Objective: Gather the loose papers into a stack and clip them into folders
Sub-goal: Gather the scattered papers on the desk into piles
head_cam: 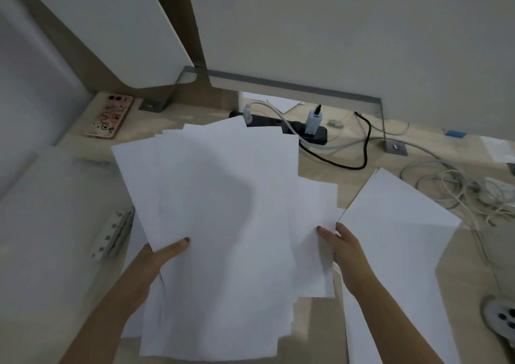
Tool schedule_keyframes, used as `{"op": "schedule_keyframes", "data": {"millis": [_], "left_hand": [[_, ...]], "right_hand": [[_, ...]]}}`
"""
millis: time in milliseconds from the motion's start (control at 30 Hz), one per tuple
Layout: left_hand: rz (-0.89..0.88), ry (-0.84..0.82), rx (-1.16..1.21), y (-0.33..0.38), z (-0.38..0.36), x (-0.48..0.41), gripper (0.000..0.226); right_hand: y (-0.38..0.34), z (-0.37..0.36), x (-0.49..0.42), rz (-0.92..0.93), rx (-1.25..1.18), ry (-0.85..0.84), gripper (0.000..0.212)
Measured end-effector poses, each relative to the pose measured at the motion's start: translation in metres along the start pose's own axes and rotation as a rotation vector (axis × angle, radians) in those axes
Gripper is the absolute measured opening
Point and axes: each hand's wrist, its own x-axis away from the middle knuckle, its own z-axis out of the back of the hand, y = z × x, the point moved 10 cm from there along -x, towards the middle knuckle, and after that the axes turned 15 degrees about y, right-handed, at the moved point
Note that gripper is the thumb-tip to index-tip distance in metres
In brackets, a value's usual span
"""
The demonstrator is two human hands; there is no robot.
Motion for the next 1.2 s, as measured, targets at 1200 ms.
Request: {"op": "schedule_keyframes", "data": {"millis": [1200], "left_hand": [[0.293, 0.016, -0.133, -0.103, -0.021, -0.001, 0.067]], "right_hand": [[0.125, -0.031, 0.095, -0.346, -0.135, 0.195, 0.005]]}}
